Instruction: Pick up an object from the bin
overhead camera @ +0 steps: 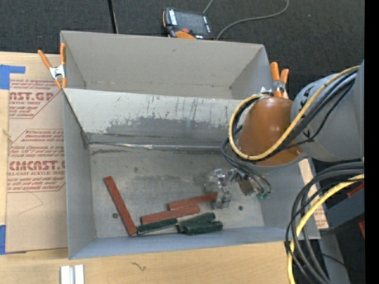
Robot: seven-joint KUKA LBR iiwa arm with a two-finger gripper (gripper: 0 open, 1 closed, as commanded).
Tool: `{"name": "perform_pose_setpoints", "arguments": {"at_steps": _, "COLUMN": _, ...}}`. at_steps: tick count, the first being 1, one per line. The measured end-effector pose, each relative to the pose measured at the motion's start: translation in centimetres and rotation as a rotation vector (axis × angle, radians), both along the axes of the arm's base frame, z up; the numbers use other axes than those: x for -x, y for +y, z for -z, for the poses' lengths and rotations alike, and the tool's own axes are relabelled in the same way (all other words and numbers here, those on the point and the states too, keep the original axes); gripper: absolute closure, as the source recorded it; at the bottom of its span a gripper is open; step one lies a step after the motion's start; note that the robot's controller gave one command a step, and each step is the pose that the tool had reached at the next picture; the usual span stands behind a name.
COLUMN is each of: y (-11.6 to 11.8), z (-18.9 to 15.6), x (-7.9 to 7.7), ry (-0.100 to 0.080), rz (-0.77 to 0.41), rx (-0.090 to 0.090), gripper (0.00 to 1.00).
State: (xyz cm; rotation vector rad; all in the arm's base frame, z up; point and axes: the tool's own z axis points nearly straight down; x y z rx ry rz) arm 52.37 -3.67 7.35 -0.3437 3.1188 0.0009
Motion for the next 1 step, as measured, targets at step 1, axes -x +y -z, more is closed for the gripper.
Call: {"name": "perform_pose_setpoints", "arguments": {"at_steps": 1, "y": 0.57, "z": -15.24, "x": 0.37, "ry": -0.006, "rz": 0.013, "rx": 0.001, "gripper": 1.0}}
